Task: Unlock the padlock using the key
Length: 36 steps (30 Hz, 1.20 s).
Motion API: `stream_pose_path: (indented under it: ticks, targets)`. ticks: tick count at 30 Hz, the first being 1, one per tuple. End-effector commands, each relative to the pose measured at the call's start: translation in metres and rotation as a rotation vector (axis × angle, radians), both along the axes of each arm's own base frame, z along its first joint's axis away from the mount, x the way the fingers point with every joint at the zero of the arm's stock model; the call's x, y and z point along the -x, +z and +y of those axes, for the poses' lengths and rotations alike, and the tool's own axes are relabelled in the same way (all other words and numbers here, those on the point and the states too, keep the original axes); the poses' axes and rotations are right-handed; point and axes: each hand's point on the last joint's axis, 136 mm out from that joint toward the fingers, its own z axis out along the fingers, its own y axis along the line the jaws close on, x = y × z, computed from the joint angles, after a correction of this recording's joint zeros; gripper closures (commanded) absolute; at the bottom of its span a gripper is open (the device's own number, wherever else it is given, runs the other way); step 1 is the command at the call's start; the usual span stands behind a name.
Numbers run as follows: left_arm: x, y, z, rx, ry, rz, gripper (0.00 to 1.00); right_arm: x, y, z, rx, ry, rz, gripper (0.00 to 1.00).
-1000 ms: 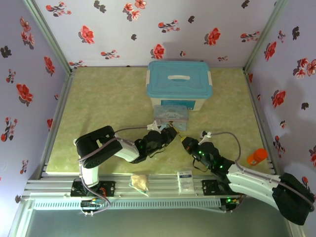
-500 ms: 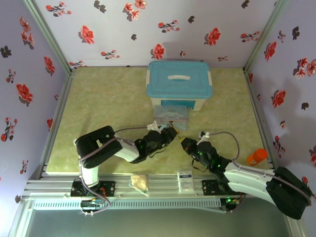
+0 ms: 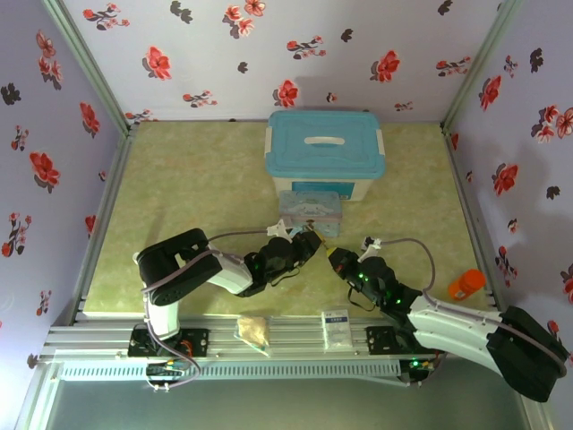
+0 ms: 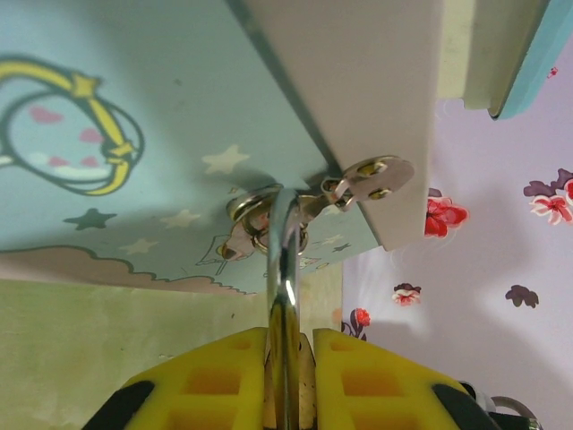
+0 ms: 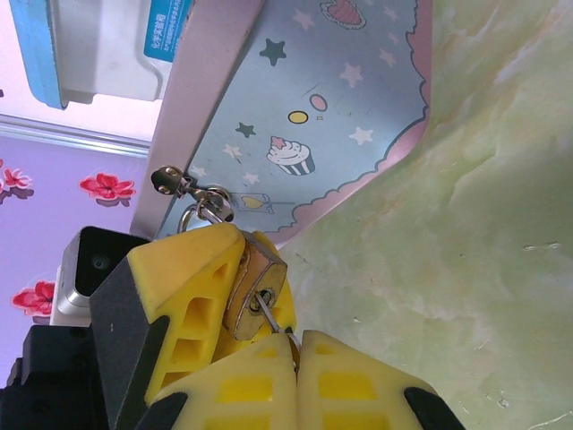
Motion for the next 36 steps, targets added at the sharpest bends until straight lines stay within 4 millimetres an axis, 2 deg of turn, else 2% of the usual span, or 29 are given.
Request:
stream_pose_path:
  ticks: [1, 7, 15, 22, 26, 30, 36]
  targets:
    - [0.004, 0.023, -0.012, 0.075, -0.030, -0.046, 1.00, -0.006, 0.006, -0.001, 0.030, -0.017, -0.033, 1.00]
    - [0.003, 0.030, -0.014, 0.101, -0.032, -0.046, 1.00, -0.006, 0.002, 0.001, 0.010, -0.011, -0.025, 1.00]
    - [0.008, 0.013, -0.014, 0.072, -0.033, -0.022, 1.00, -0.005, 0.009, -0.007, 0.015, -0.036, -0.050, 1.00]
    - [0.011, 0.015, -0.020, 0.059, -0.051, -0.038, 1.00, -0.004, 0.004, -0.007, 0.017, -0.030, -0.039, 1.00]
    - [0.002, 0.010, -0.012, 0.056, -0.020, -0.031, 1.00, -0.004, 0.002, -0.005, 0.032, -0.021, -0.029, 1.00]
    - [-0.009, 0.017, -0.005, 0.052, 0.005, -0.060, 1.00, -0.003, -0.001, -0.005, 0.042, -0.016, -0.010, 1.00]
    - [-0.009, 0.019, -0.009, 0.054, -0.008, -0.062, 1.00, -0.004, -0.004, -0.002, 0.038, -0.010, -0.006, 1.00]
